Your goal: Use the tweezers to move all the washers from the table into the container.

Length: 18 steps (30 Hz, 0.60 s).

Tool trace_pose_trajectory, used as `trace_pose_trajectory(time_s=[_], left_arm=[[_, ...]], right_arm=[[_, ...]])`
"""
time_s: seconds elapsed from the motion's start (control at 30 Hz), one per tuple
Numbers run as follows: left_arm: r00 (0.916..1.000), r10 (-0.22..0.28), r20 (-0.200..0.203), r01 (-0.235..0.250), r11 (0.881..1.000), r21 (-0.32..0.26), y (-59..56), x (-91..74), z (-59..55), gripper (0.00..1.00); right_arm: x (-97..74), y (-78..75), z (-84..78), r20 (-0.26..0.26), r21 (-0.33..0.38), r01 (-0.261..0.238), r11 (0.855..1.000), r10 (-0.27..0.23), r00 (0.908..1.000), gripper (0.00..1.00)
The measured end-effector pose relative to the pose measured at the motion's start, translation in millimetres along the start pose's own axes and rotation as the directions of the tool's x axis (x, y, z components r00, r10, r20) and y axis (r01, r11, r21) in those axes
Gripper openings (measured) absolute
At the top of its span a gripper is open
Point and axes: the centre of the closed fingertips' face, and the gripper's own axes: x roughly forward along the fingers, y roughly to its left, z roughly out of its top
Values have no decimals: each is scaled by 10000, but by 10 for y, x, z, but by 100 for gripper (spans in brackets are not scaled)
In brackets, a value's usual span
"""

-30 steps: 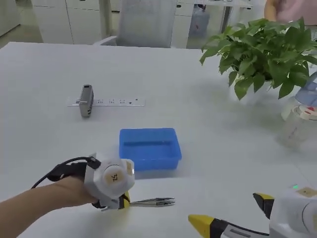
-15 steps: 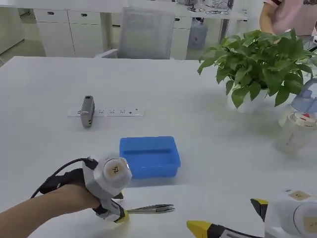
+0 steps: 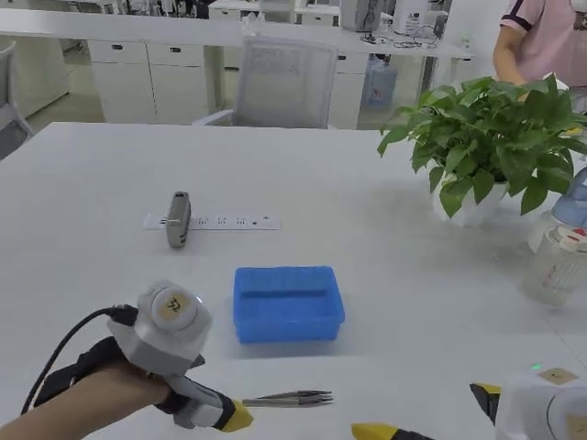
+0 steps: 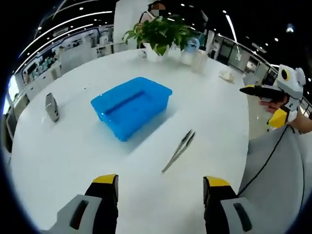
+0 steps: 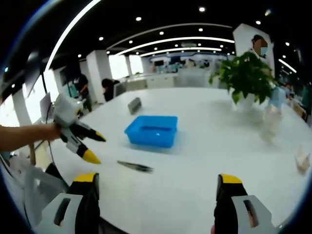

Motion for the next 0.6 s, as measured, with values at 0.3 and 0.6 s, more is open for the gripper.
trace_pose_trajectory(time_s=[0.3,0.6], left_arm=[[9702,1833,1587,-1561,9730,-1698,52,-620,23,91],[9121,3451,2213,-2762,9162,-2904,51,-1050,-140,99]], right_arm=[[-28,35,48,327,-86,-75,9999,77,9994,99],[-65,45,86,608,-123,-74,9999,82,9981,99]])
